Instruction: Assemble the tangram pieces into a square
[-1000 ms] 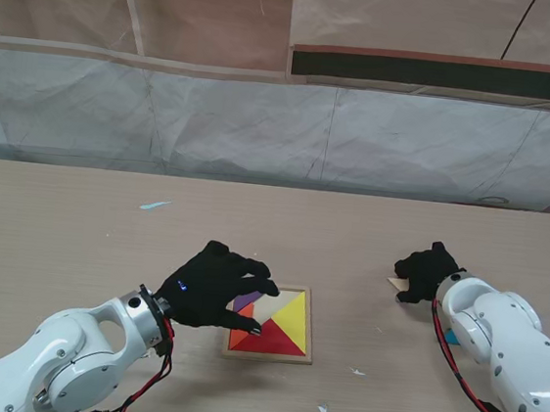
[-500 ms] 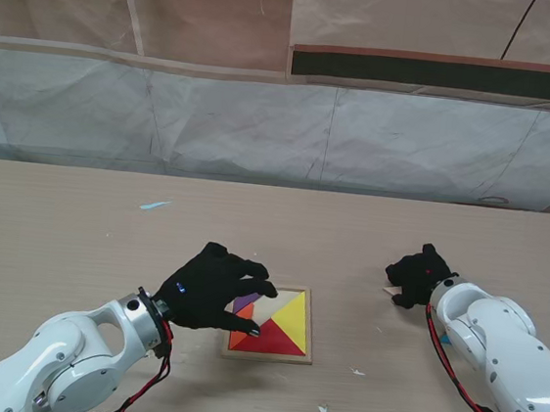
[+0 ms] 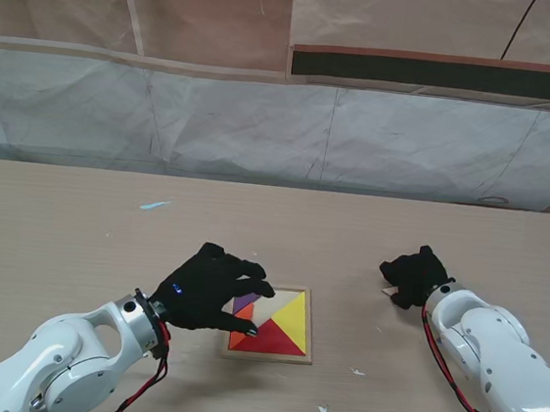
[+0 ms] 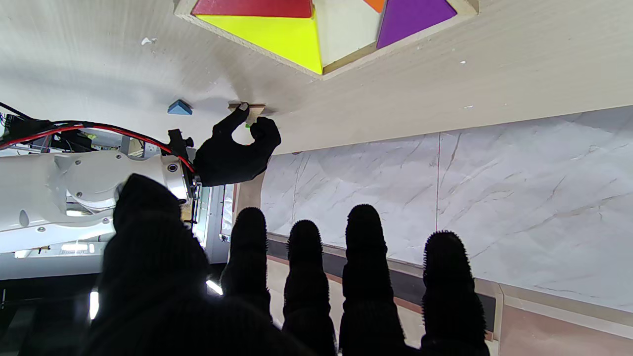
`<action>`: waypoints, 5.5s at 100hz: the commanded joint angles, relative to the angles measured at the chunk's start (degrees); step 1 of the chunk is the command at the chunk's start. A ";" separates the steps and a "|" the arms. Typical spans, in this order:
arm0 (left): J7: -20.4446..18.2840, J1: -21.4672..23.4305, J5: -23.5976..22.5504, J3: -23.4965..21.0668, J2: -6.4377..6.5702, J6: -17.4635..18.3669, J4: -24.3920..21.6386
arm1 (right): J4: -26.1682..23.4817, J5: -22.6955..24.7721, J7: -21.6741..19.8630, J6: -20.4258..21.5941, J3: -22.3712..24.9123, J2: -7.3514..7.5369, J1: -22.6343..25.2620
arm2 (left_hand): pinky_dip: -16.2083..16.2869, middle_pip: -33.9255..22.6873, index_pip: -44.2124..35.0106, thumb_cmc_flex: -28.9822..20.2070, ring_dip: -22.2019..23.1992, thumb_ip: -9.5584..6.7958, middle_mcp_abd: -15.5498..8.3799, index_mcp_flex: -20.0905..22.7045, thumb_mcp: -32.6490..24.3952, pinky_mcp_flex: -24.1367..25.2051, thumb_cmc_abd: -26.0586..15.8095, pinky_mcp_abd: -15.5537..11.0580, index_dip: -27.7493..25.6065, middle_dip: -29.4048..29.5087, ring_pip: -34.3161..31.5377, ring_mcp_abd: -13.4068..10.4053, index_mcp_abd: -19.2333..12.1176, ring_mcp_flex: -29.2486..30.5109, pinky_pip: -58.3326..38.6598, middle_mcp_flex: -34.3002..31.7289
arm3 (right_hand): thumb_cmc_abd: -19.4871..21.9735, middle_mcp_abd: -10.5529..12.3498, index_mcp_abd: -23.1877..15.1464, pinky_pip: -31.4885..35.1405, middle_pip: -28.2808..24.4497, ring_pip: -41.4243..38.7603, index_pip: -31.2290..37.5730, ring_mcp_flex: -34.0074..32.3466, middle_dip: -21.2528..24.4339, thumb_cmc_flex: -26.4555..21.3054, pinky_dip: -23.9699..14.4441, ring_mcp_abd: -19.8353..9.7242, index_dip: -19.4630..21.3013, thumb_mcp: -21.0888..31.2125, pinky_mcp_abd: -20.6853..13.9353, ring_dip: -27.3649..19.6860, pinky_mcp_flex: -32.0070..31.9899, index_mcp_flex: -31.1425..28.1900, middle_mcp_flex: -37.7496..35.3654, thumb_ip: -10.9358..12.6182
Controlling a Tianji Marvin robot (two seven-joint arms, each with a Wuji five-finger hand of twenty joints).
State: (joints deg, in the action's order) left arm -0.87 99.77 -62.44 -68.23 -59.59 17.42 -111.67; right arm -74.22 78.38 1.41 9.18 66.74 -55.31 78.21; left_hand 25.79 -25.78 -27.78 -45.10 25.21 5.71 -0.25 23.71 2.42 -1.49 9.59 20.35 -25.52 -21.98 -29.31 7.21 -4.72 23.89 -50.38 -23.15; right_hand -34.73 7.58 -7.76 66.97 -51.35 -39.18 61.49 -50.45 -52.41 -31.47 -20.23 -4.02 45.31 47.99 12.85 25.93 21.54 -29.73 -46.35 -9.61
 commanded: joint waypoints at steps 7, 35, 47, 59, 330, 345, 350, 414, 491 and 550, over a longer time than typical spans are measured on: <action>-0.49 0.49 -0.44 -0.29 -0.08 -0.04 -0.21 | -0.14 -0.41 -0.41 -0.29 0.20 -0.56 0.99 | 0.41 1.34 -0.78 -0.78 0.75 -1.60 -0.47 1.78 -0.08 -0.13 -1.62 0.55 -0.42 0.12 -0.27 -0.23 0.08 1.57 -0.75 -1.19 | -2.11 3.78 -0.37 3.24 -2.51 -4.66 2.80 -2.44 -3.35 -4.04 -2.39 -0.84 0.76 1.98 -2.58 2.13 2.02 2.25 -0.74 -0.76; -0.98 0.29 0.01 -0.35 -0.06 0.38 -0.32 | -0.52 -1.17 0.76 -0.39 0.45 -0.78 1.97 | 0.47 1.36 -0.85 -0.92 0.76 -1.59 -0.52 1.84 -0.07 -0.25 -1.60 0.40 -0.40 0.15 -0.31 -0.32 0.09 1.66 -0.88 -1.13 | -2.59 1.73 -0.28 7.38 -3.70 -10.43 3.49 -6.34 -5.81 -8.01 -4.58 -3.32 1.31 2.97 -3.55 4.31 10.70 5.35 4.18 -0.77; -2.08 -0.07 0.40 -0.42 0.04 1.20 -0.77 | 0.08 -2.44 0.50 -0.46 0.05 -0.93 1.41 | 0.49 1.37 -0.84 -0.93 0.72 -1.59 -0.59 1.81 -0.06 -0.29 -1.62 0.44 -0.38 0.16 -0.24 -0.37 0.08 1.64 -0.92 -1.17 | -2.36 0.66 -1.23 7.40 -2.13 -8.78 3.03 -6.81 -4.11 -11.55 -4.87 -2.62 -0.60 2.10 -6.29 1.72 15.29 5.70 5.38 -1.12; -2.58 -0.16 0.45 -0.46 0.09 1.55 -1.10 | 0.70 -4.46 0.12 -0.84 -0.23 -1.21 1.09 | 0.50 1.37 -0.85 -0.96 0.73 -1.60 -0.54 1.75 -0.09 -0.29 -1.79 0.44 -0.37 0.16 -0.26 -0.34 0.02 1.67 -0.93 -1.11 | -1.84 0.10 -2.22 7.44 -1.69 -8.25 3.96 -8.75 -3.33 -13.93 -4.72 -2.84 -1.97 1.07 -8.86 0.38 19.06 5.43 5.70 -0.87; -9.39 -3.98 5.08 2.27 0.78 4.24 -0.10 | -6.03 -18.30 -14.78 -5.95 8.22 -2.64 7.42 | 1.13 1.10 -1.83 -1.61 0.75 -1.56 -0.95 2.35 -0.07 -1.30 -2.23 0.09 -0.52 0.12 -0.41 -0.76 0.22 2.06 -2.03 -1.04 | -6.01 -2.11 -0.75 4.70 14.22 7.76 -9.35 -15.00 14.32 -22.68 7.21 -2.77 -17.68 5.72 -22.58 3.54 32.49 -5.39 -1.94 -0.15; -9.24 -3.98 4.95 2.23 0.78 4.38 -0.04 | -7.02 -24.01 -15.77 -10.36 8.55 -3.30 7.56 | 1.21 1.04 -1.95 -1.67 0.75 -1.56 -0.98 2.40 -0.06 -1.39 -2.22 -0.07 -0.54 0.11 -0.43 -0.83 0.27 2.00 -2.19 -1.01 | -6.87 -2.32 -0.31 5.33 14.01 7.05 -9.27 -14.50 14.22 -23.27 8.07 -2.00 -17.61 6.15 -22.29 4.58 32.14 -6.16 -2.23 -0.27; -9.11 -3.98 4.85 2.20 0.77 4.46 -0.01 | -7.30 -25.65 -15.97 -11.52 8.69 -3.49 7.54 | 1.23 1.03 -1.98 -1.68 0.75 -1.56 -0.93 2.41 -0.04 -1.39 -2.18 -0.08 -0.55 0.11 -0.45 -0.86 0.24 2.04 -2.22 -1.01 | -6.90 -2.45 -0.21 5.46 14.00 7.05 -9.30 -14.37 14.21 -23.40 8.21 -1.83 -17.61 6.20 -22.11 4.65 32.15 -6.22 -2.28 -0.36; -8.14 -3.64 3.84 1.54 0.73 5.09 0.02 | -10.95 -43.11 -14.21 -23.58 8.89 -5.89 7.07 | 1.31 0.92 -2.27 -1.76 0.72 -1.56 -0.96 2.59 -0.04 -1.41 -2.22 -0.12 -0.55 0.11 -0.50 -0.96 0.41 2.15 -2.31 -1.03 | -8.08 -4.41 2.06 6.81 13.62 6.37 -9.84 -13.88 13.78 -25.21 10.14 0.76 -17.55 6.48 -19.54 4.98 32.15 -7.72 -2.43 -1.19; -6.17 2.29 1.54 -4.58 0.54 7.62 -3.67 | -17.14 -54.72 -9.46 -28.29 -1.72 -8.51 3.65 | 1.33 1.06 -2.11 -1.63 0.64 -1.56 -0.90 2.72 -0.03 -1.41 -2.30 -0.13 -0.42 0.18 -0.36 -0.96 0.29 2.27 -2.31 -1.21 | -8.12 -5.76 3.79 7.47 13.23 4.91 -11.30 -13.05 13.76 -26.06 11.74 2.01 -16.68 6.15 -18.34 3.96 32.24 -7.81 -1.72 -1.52; -4.32 3.18 1.72 -6.15 0.28 7.81 -2.68 | -15.25 -63.71 -2.11 -33.90 -14.15 -12.66 -1.43 | 1.33 1.17 -2.02 -1.63 0.62 -1.57 -0.99 2.99 -0.05 -1.41 -2.34 -0.13 -0.40 0.21 -0.24 -0.79 0.27 2.34 -2.31 -1.40 | -7.97 -6.72 4.79 7.68 12.92 4.27 -11.86 -12.47 13.82 -26.19 12.25 2.60 -16.22 6.35 -18.01 3.27 32.28 -7.41 -0.83 -1.64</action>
State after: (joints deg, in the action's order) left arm -4.51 103.06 -61.07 -74.24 -59.10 25.23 -114.47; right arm -88.51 14.86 -0.39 -24.13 53.57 -66.64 76.01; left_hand 26.50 -25.78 -30.10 -45.33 25.21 5.70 -0.26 25.91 2.42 -2.94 9.07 20.29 -25.52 -21.97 -29.49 7.26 -4.65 25.04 -51.94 -24.27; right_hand -40.52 1.11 -3.38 72.52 -36.93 -32.52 50.13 -63.87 -38.01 -53.49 -9.99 0.89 28.43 51.54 12.74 29.57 53.01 -36.67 -48.34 -10.13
